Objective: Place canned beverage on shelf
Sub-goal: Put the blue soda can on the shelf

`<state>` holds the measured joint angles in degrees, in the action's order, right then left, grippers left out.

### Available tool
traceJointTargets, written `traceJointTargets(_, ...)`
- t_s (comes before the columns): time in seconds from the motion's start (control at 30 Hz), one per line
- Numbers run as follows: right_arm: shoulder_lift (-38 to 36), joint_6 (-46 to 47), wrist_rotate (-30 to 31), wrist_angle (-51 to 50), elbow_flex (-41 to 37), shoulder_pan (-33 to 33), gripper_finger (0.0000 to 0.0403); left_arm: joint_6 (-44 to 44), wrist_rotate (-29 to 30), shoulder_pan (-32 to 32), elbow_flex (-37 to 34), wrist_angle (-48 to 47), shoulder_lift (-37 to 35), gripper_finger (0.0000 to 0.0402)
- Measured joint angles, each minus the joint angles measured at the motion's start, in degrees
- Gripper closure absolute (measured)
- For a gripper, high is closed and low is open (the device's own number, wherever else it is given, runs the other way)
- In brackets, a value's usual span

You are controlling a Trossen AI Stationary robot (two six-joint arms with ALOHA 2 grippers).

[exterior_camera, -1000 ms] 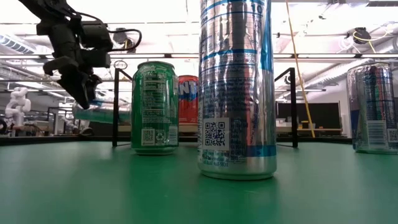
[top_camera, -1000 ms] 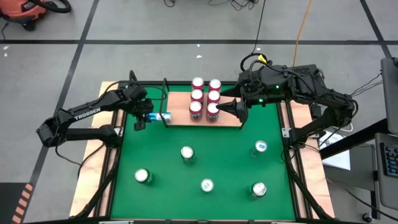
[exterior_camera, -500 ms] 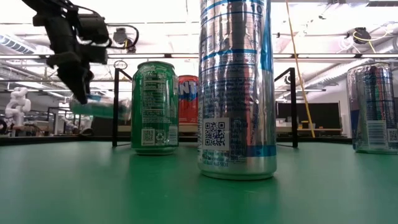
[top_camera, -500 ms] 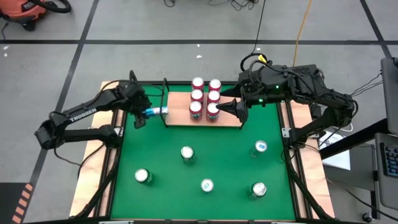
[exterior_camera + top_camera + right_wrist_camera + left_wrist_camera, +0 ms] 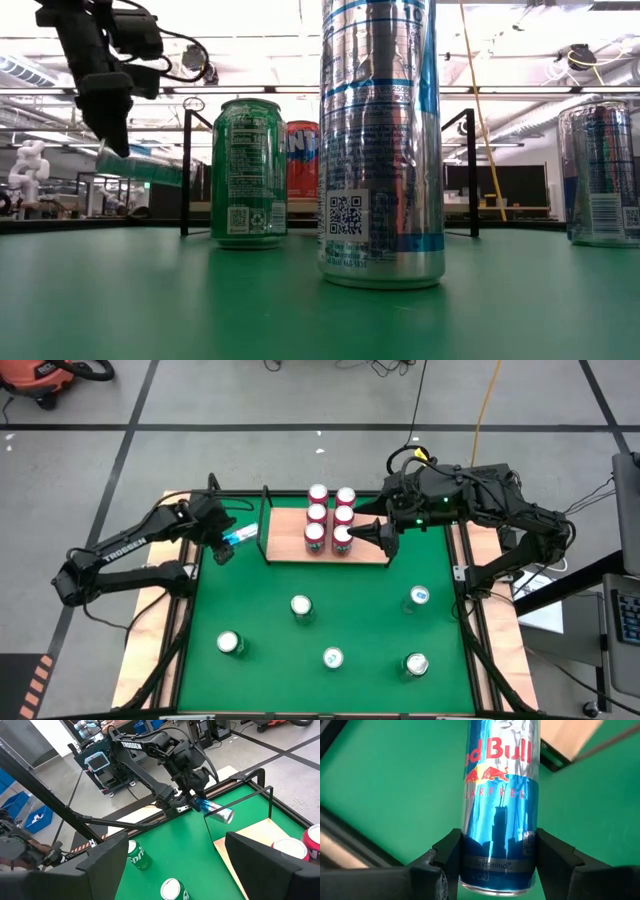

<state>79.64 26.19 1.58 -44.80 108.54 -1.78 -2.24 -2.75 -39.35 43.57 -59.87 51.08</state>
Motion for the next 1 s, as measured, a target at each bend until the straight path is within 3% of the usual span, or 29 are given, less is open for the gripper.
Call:
traceJointTargets(0.3, 3.59, 0.09, -0.23, 2.71, 0.06, -0.01, 0.008, 14.96, 6.36, -0.02, 0.0, 0.5, -7.24, 0.0214)
traceJointTargets(0.67, 11.86, 5.66, -1.87, 16.1, 0.06, -2.04, 0.008, 18.45, 7.45, 0.0, 8.09, 6.56, -16.24, 0.0214)
traceJointTargets(0.83, 16.22, 8.52, -6.46, 26.82, 0.06, -4.77, 0.008, 18.45, 3.26, 0.0, 11.38, 16.26, -18.19, 0.0214)
traceJointTargets(1.0, 19.39, 12.43, -7.61, 35.44, 0.06, -7.57, 0.008, 18.29, -5.77, 0.0, 11.94, 28.86, -18.12, 0.0214)
